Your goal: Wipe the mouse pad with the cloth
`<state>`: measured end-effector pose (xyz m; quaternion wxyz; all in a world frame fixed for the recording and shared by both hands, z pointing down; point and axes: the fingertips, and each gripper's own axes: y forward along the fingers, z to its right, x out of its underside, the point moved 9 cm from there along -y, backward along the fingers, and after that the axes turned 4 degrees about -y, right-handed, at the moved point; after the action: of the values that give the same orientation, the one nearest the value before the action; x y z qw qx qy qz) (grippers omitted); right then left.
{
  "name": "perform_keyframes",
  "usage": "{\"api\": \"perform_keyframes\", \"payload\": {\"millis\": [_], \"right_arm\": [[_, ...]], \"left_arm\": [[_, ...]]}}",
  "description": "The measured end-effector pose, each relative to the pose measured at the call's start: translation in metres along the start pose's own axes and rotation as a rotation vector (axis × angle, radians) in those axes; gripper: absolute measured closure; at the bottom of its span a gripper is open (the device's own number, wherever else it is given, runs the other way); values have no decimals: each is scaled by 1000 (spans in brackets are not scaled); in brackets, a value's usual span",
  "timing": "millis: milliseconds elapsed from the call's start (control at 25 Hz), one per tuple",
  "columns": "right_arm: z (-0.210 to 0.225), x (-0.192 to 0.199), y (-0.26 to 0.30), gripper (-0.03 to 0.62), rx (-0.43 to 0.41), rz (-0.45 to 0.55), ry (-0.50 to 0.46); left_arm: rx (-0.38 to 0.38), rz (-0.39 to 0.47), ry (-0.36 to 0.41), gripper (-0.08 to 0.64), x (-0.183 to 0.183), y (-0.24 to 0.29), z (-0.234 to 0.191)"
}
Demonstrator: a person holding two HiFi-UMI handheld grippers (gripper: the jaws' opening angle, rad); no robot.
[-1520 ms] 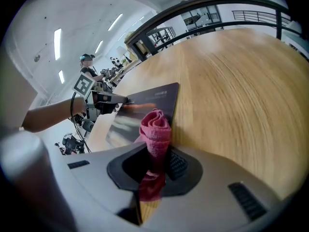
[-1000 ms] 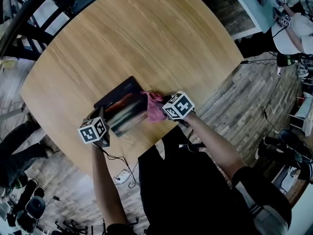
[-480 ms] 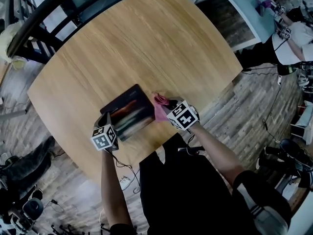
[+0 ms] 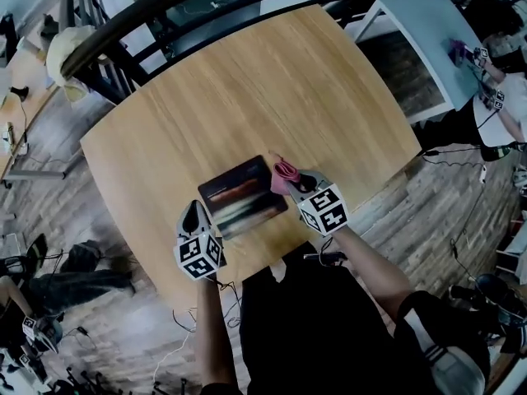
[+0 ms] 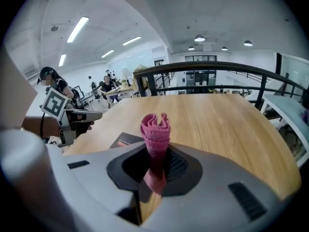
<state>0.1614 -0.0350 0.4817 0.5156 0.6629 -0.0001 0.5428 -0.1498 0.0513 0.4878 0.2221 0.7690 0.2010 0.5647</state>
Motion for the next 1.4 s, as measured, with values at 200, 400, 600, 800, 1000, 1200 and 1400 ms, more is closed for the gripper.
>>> {"api": "perform_keyframes", "payload": {"millis": [200, 400, 600, 800, 1000, 1200, 1400], "right_arm": [[-24, -32, -25, 529, 4, 112, -25], [-55, -64, -53, 528, -4, 237, -24], [-82, -84, -83, 529, -29, 363, -40], [-102, -88, -111, 528, -27, 456, -48], [-112, -82, -126, 529, -14, 498, -32], [-112, -77, -125, 528, -10, 519, -13], [-107, -82, -121, 529, -15, 519, -3]], "left_arm": [[-6, 145, -80, 537, -20, -59, 19], [-39, 302, -42, 537, -50, -122, 37], [-57, 434, -2, 537, -69, -165, 50], [-62, 496, -4, 537, -80, -194, 60], [-77, 546, 22, 537, -77, -208, 64], [-77, 531, 23, 537, -72, -202, 60], [-77, 536, 19, 537, -76, -197, 57]]}}
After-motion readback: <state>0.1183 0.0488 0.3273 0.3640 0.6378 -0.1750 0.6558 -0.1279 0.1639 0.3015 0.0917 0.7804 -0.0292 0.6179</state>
